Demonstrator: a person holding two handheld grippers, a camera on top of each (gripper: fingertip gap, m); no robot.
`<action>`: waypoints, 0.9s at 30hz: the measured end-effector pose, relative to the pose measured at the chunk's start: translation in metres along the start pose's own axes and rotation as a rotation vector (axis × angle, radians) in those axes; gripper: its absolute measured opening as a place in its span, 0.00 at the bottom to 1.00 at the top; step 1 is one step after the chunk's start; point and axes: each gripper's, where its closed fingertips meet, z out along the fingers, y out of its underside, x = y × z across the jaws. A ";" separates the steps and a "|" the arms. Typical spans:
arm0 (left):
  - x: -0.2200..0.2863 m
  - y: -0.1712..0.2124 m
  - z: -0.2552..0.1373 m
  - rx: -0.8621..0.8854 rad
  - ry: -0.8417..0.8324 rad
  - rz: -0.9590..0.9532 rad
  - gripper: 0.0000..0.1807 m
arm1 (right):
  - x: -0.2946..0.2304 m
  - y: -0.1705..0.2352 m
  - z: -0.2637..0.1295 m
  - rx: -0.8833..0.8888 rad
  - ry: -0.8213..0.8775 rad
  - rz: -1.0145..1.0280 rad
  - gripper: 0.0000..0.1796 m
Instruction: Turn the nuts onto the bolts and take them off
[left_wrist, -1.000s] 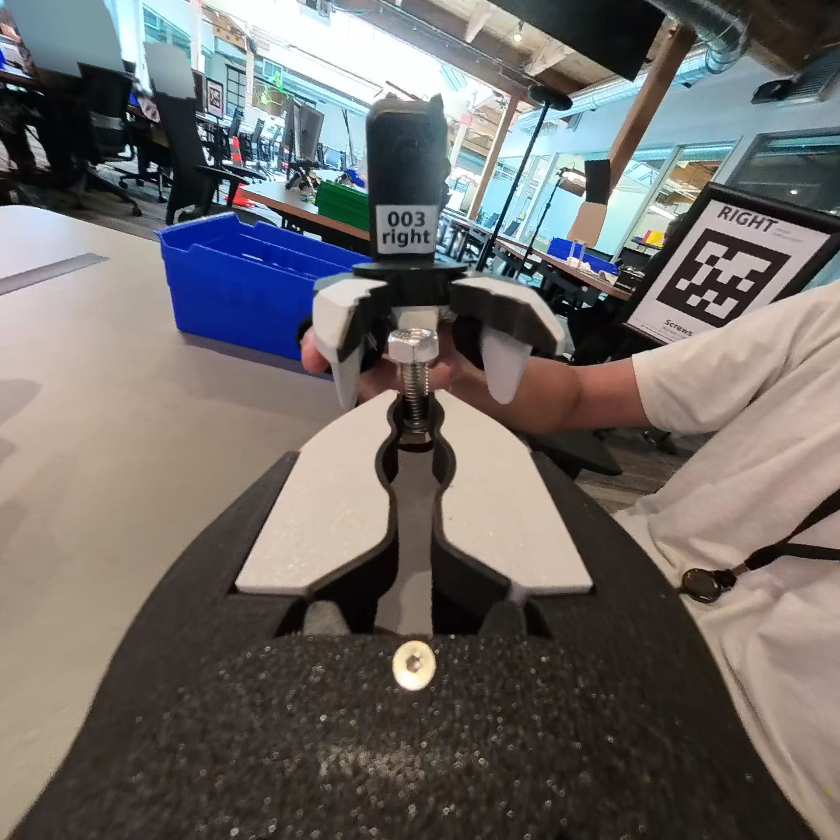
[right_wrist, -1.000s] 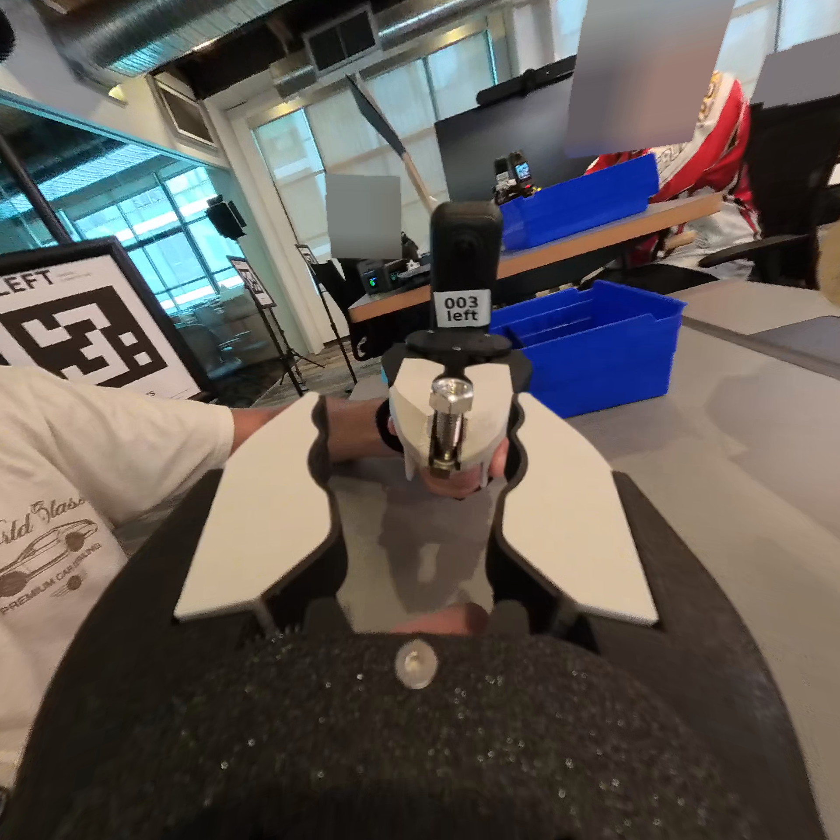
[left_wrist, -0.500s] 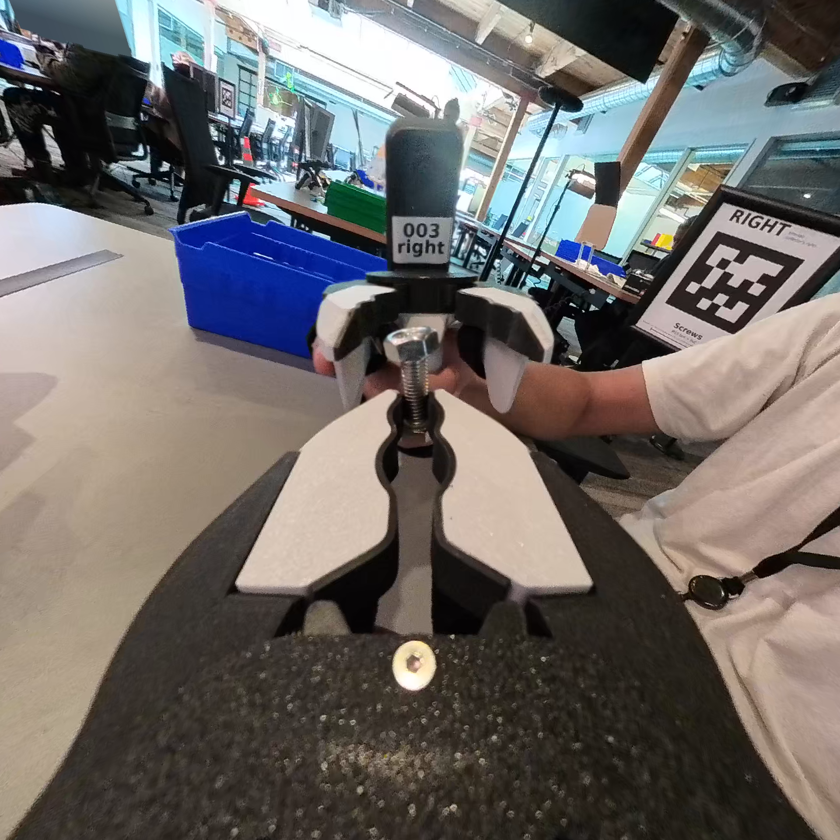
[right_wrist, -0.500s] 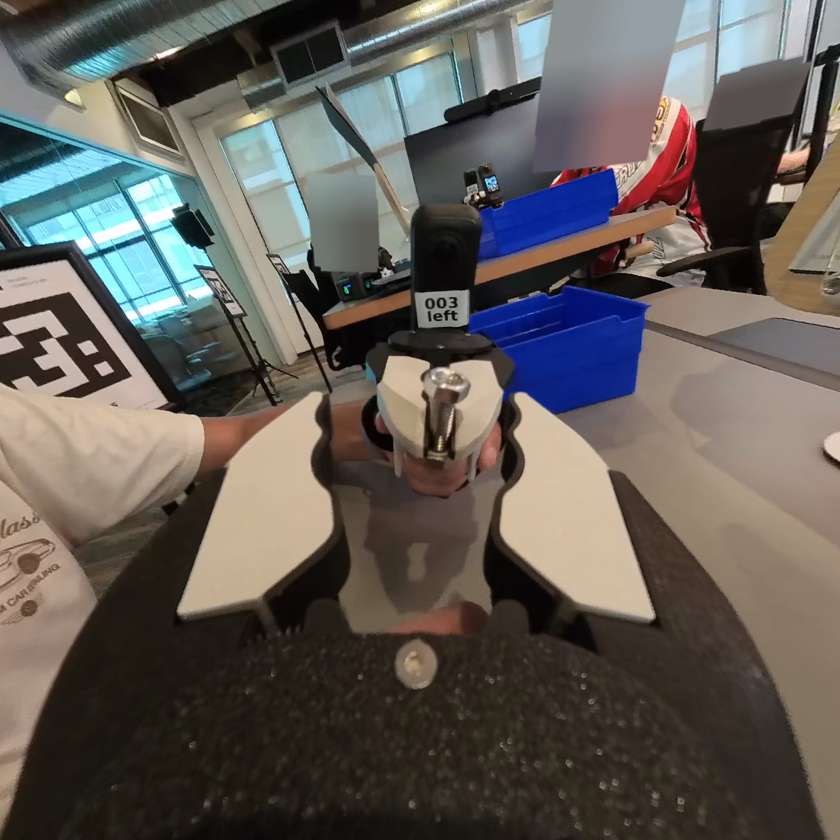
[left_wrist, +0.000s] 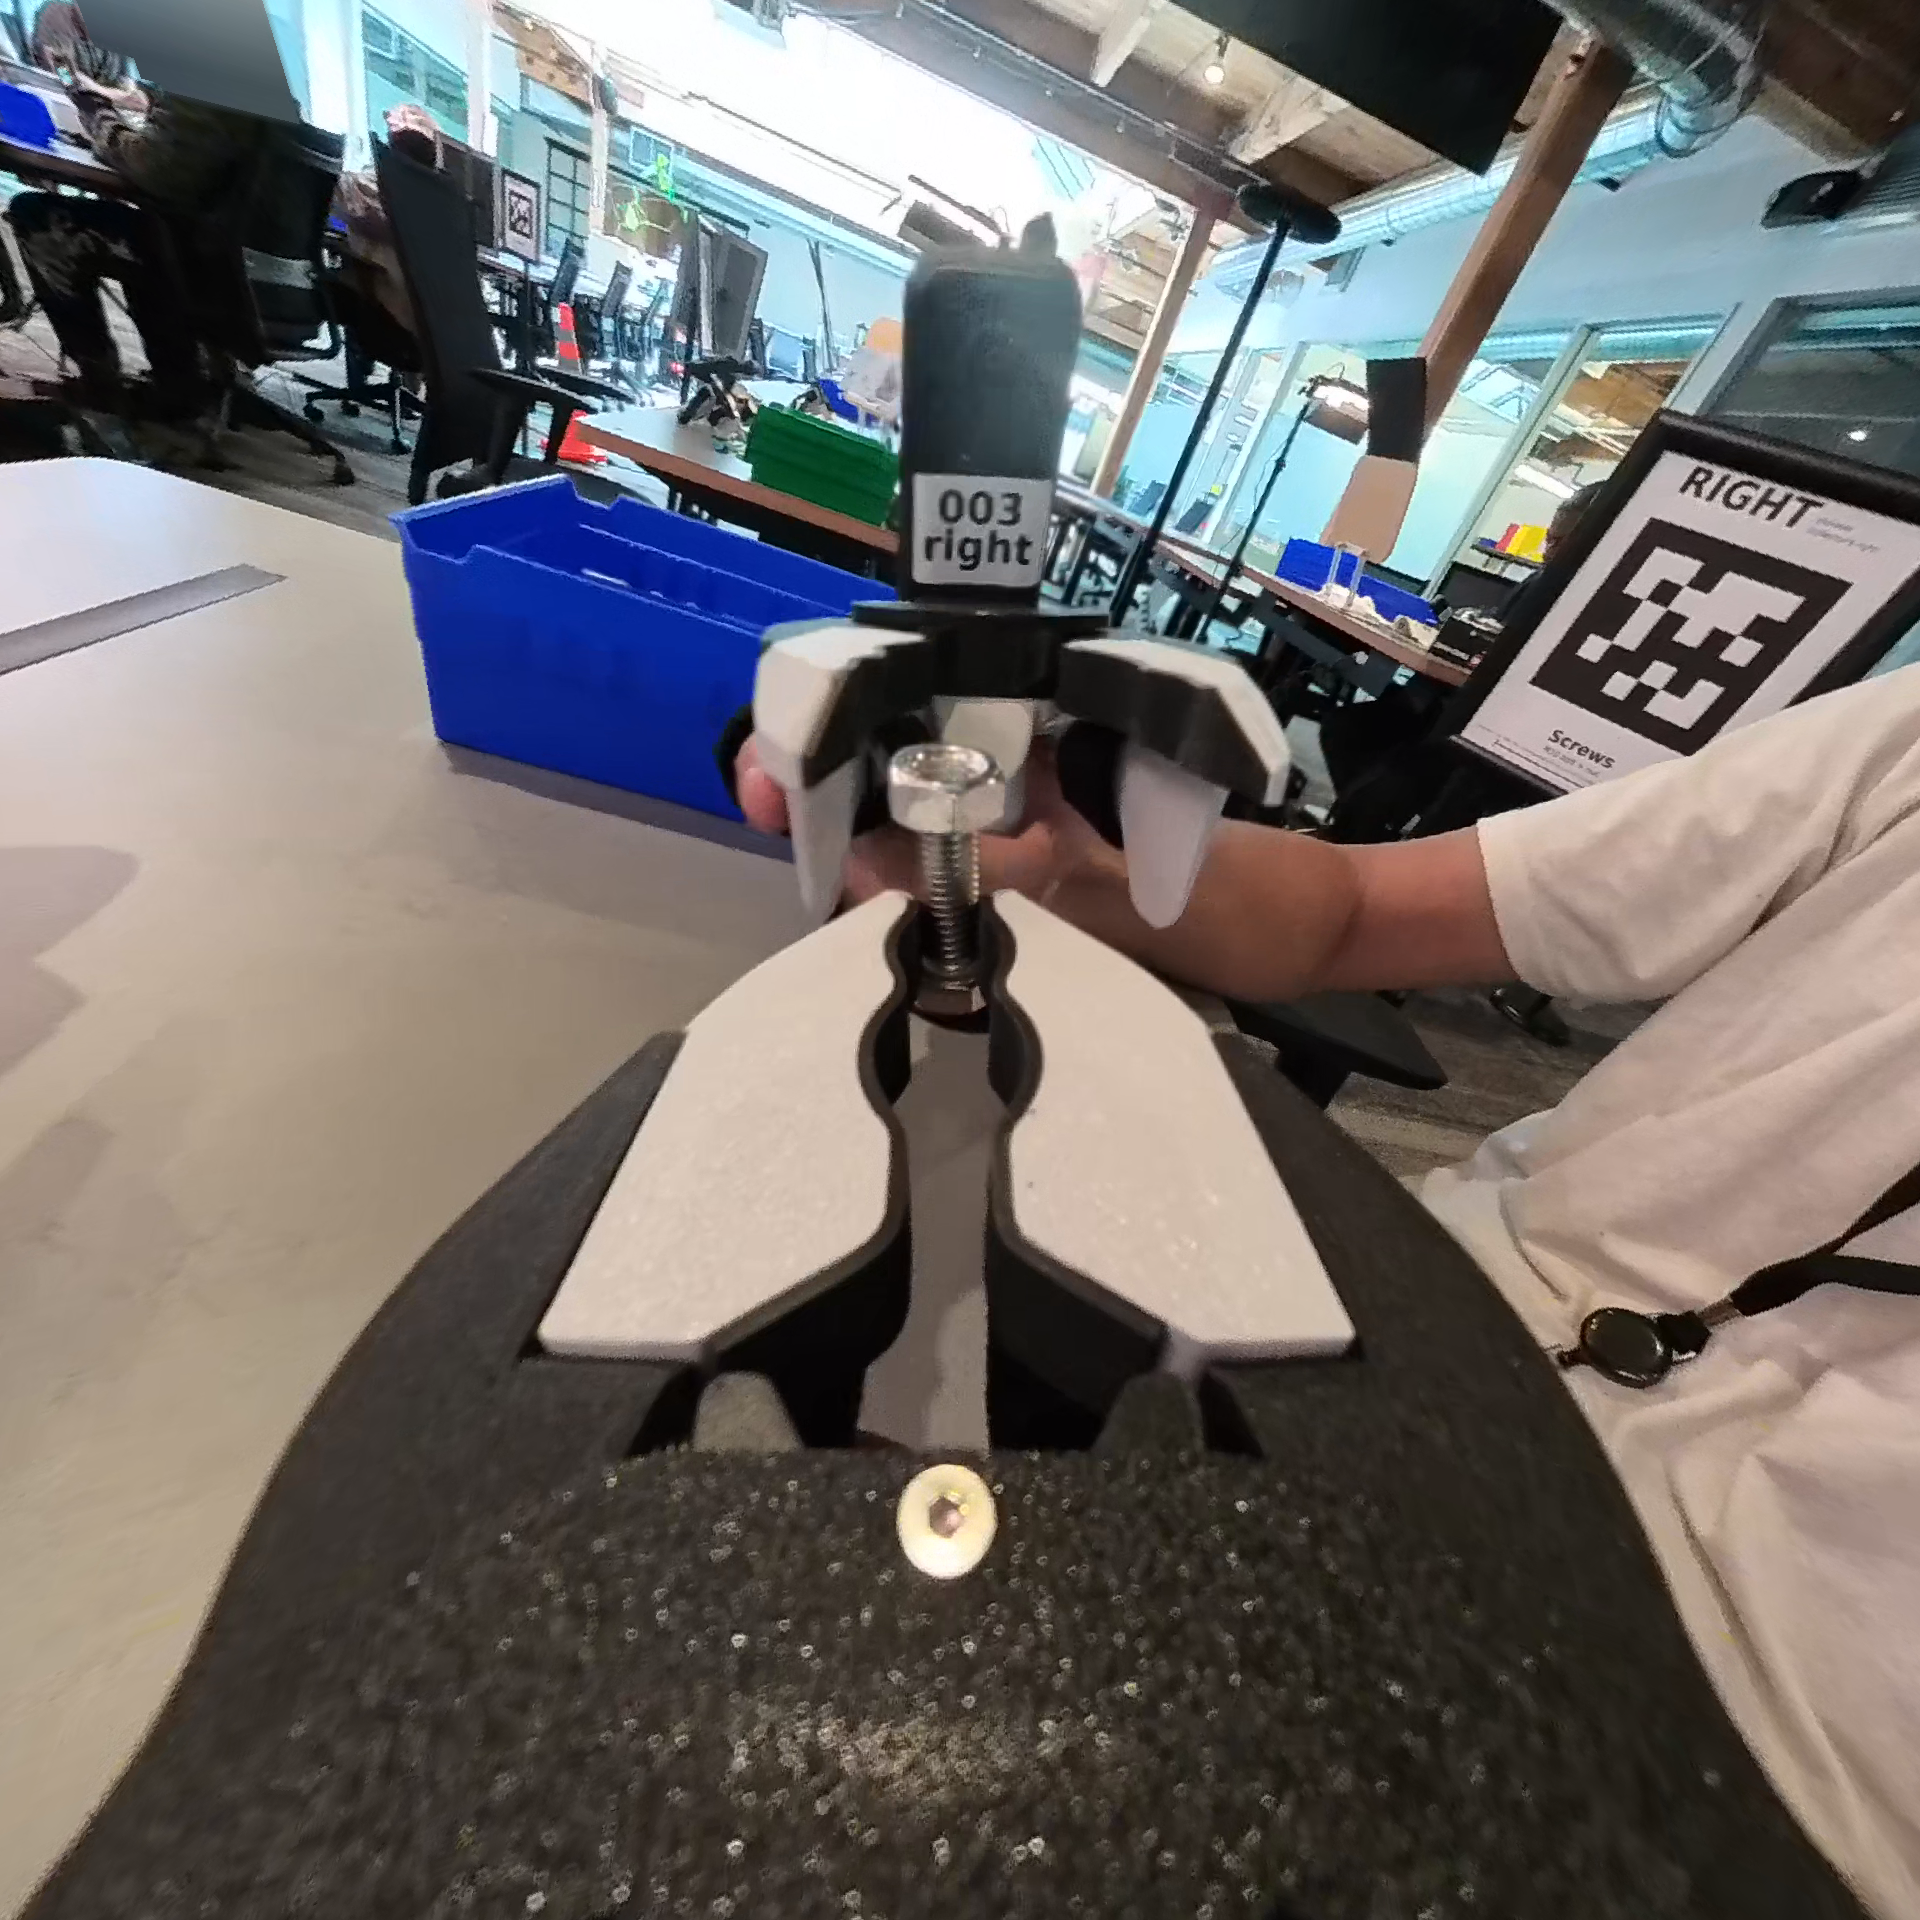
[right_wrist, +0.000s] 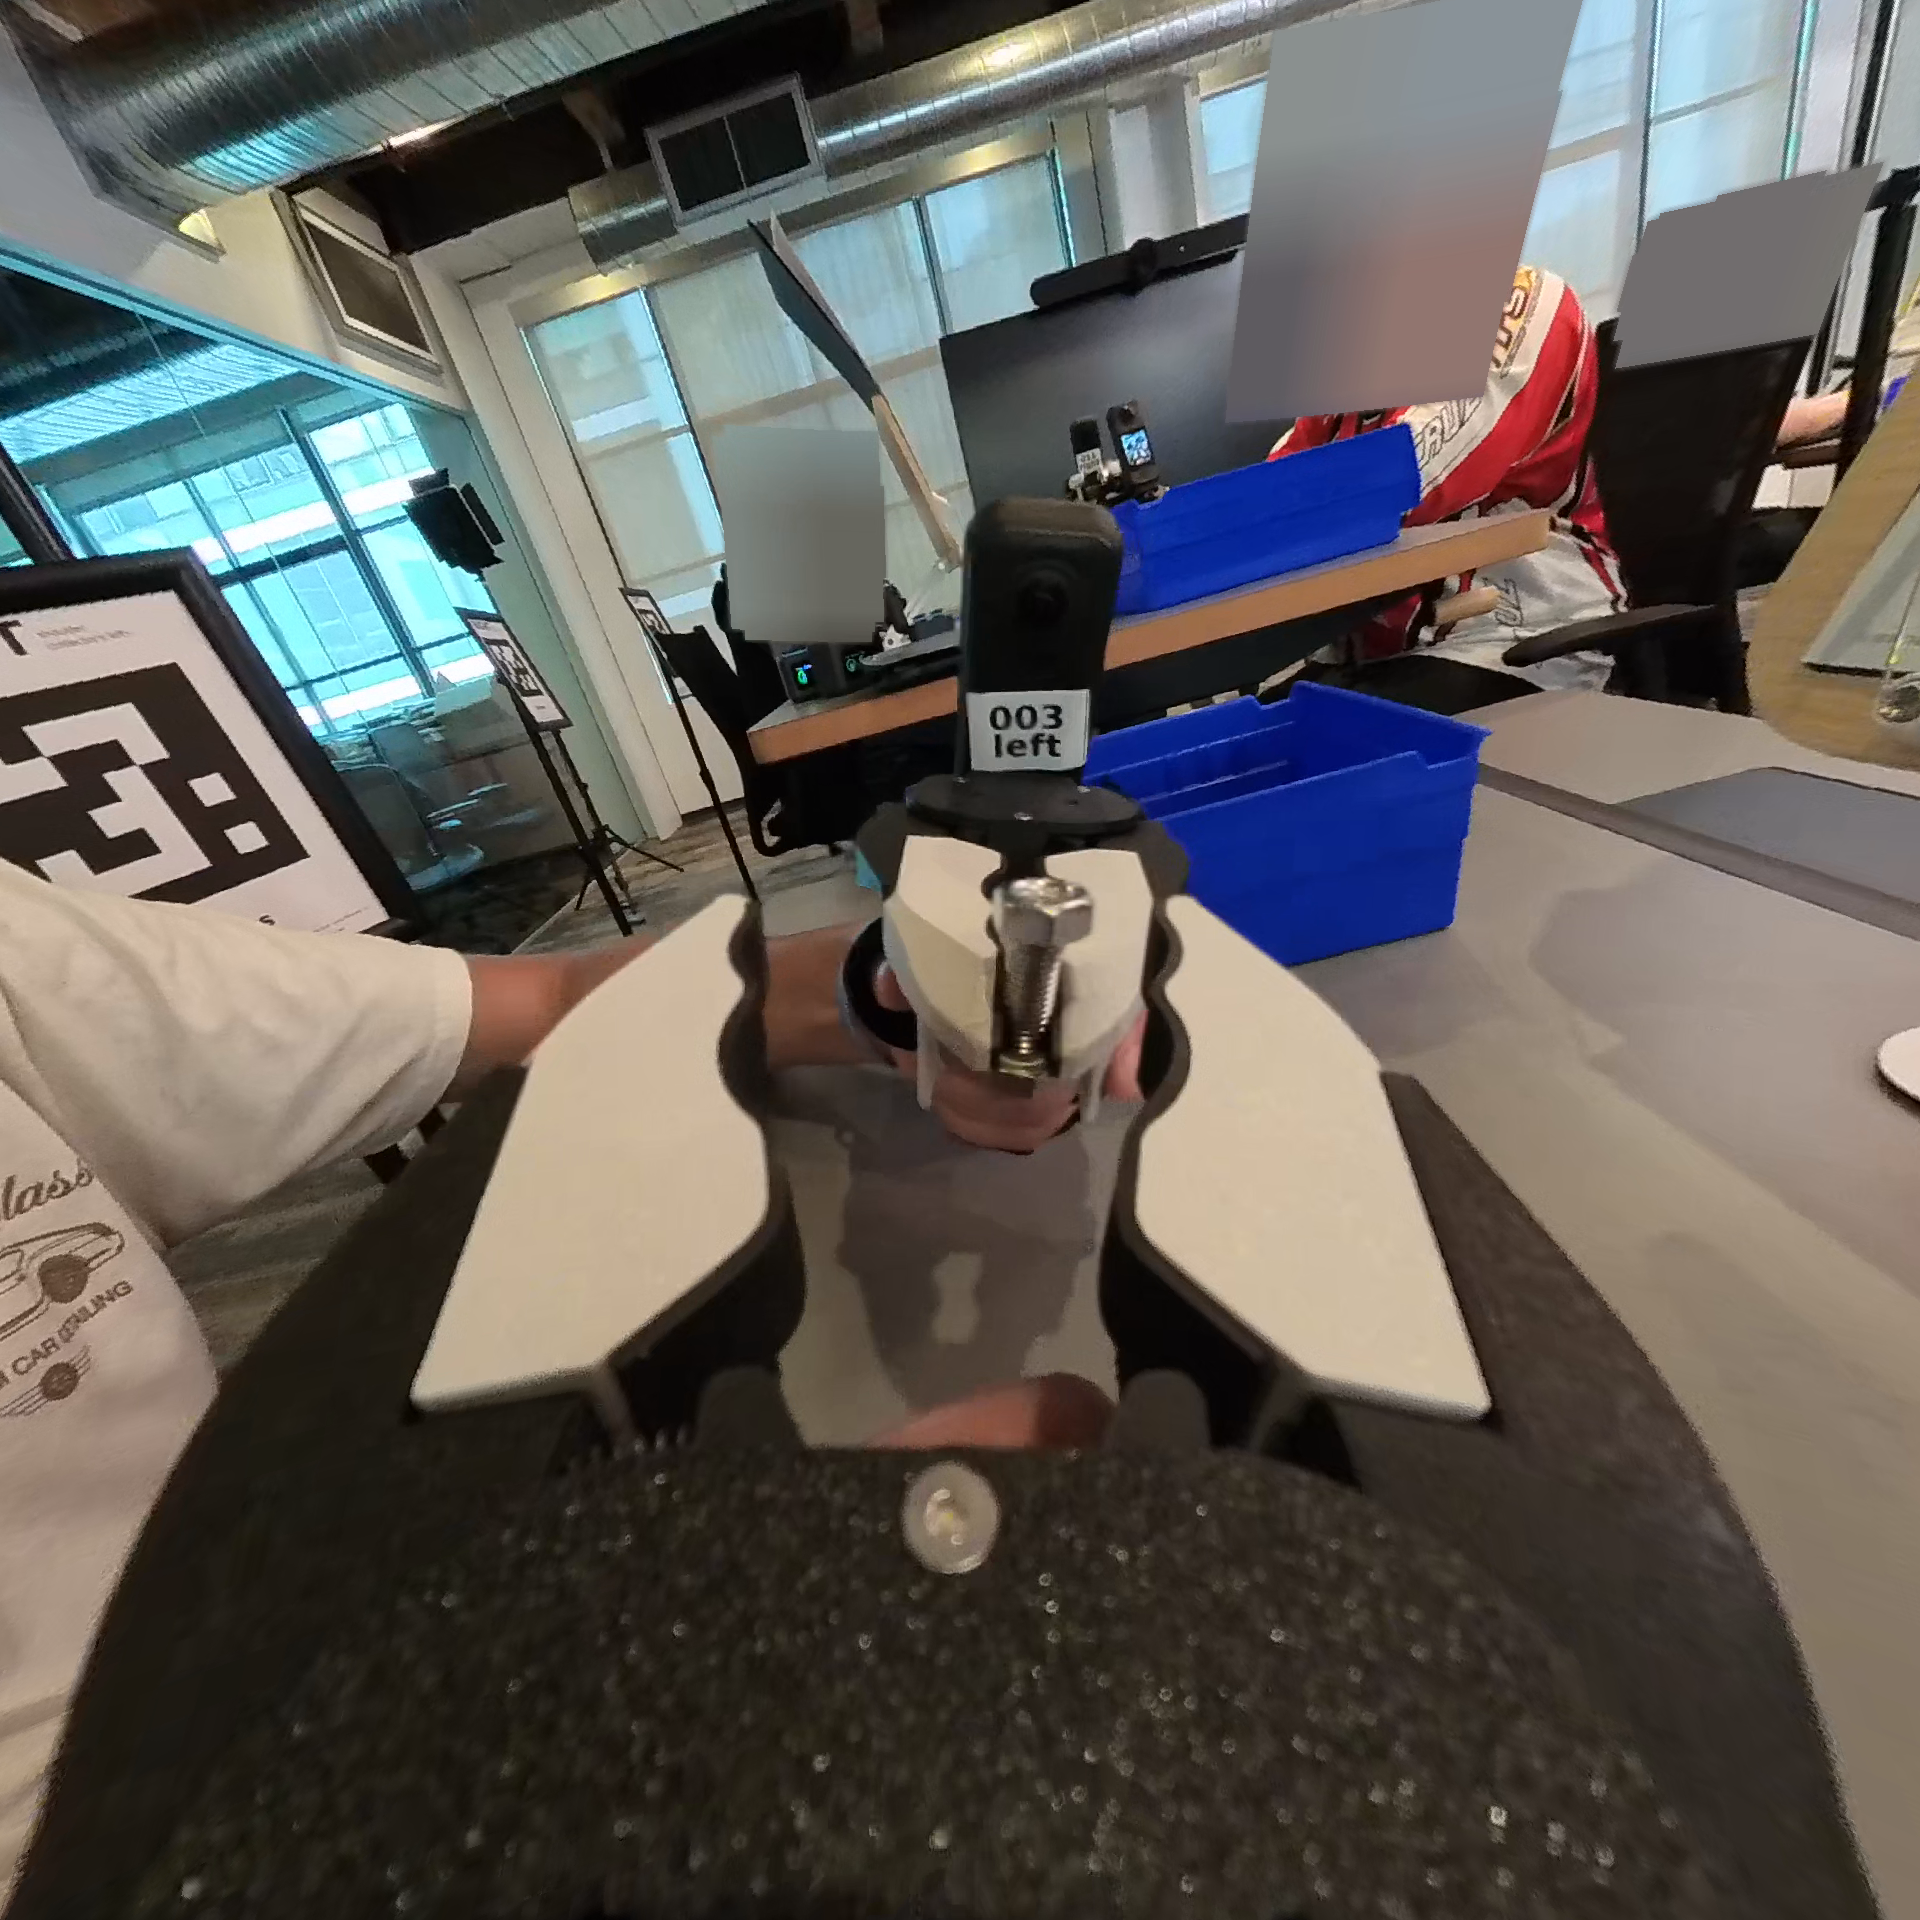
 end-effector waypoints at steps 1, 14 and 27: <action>0.001 0.001 0.002 -0.008 0.000 0.006 0.05 | -0.001 0.002 0.002 -0.011 -0.006 0.006 0.39; 0.001 0.001 0.001 -0.009 0.001 0.013 0.05 | -0.001 0.003 0.007 -0.025 0.011 -0.019 0.40; 0.001 -0.003 -0.003 0.006 -0.002 0.011 0.05 | -0.005 0.005 0.005 -0.037 0.030 -0.060 0.39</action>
